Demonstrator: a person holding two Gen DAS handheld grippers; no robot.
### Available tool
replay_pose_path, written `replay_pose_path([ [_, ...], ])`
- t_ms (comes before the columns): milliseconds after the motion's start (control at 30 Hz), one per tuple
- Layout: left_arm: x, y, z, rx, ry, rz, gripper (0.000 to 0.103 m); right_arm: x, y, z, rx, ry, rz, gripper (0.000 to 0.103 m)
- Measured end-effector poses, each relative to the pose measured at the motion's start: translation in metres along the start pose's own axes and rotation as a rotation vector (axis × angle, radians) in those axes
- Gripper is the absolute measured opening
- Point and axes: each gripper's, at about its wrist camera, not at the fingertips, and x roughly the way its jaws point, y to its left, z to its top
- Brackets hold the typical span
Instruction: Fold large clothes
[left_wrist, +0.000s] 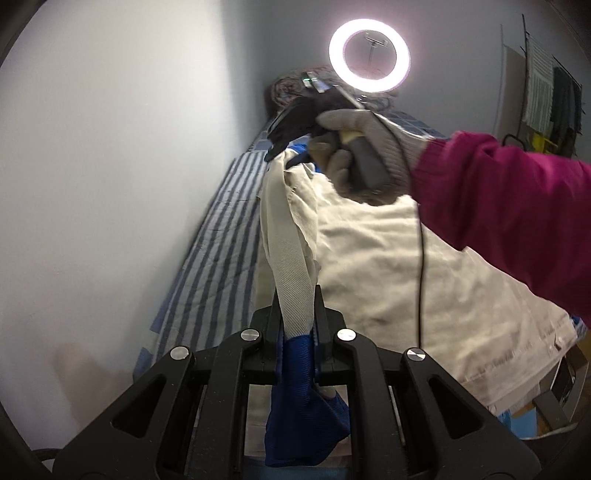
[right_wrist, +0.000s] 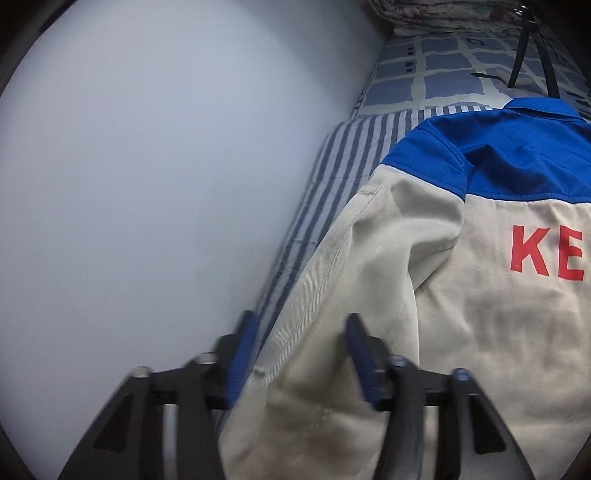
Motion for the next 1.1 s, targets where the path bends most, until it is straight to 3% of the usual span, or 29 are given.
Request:
replay_pose_path([
  [33, 0.000, -0.002, -0.002, 0.007, 0.004, -0.002, 0.008, 0.002, -0.001, -0.001, 0.004, 0.011, -0.003, 0.015],
  [100, 0.000, -0.007, -0.007, 0.021, 0.012, -0.013, 0.008, 0.002, -0.006, -0.005, 0.024, 0.016, -0.012, 0.003],
  [400, -0.006, -0.036, -0.029, 0.049, 0.088, -0.138, 0.013, -0.078, -0.070, -0.041, 0.030, -0.059, -0.041, 0.000],
  [533, -0.015, -0.040, -0.041, 0.026, 0.124, -0.210, 0.033, -0.088, -0.115, -0.073, 0.061, -0.031, -0.141, 0.000],
  [600, -0.020, -0.035, -0.045, -0.016, 0.130, -0.235, 0.044, -0.083, -0.143, -0.092, 0.101, 0.016, -0.160, 0.001],
  [700, -0.020, -0.015, -0.051, -0.114, 0.151, -0.216, 0.048, -0.069, -0.166, -0.113, 0.113, 0.053, -0.237, 0.004],
  [767, -0.012, 0.002, -0.054, -0.197, 0.181, -0.205, 0.048, -0.071, -0.168, -0.119, 0.119, 0.036, -0.216, 0.005],
  [867, 0.016, 0.027, -0.064, -0.347, 0.265, -0.228, 0.048, -0.077, -0.160, -0.121, 0.097, 0.030, -0.200, 0.023],
  [1000, 0.051, 0.040, -0.080, -0.456, 0.340, -0.240, 0.048, -0.094, -0.134, -0.122, -0.010, -0.010, -0.331, 0.029],
  [1100, 0.065, 0.042, -0.095, -0.491, 0.373, -0.250, 0.048, -0.104, -0.100, -0.118, -0.101, -0.040, -0.313, 0.035],
])
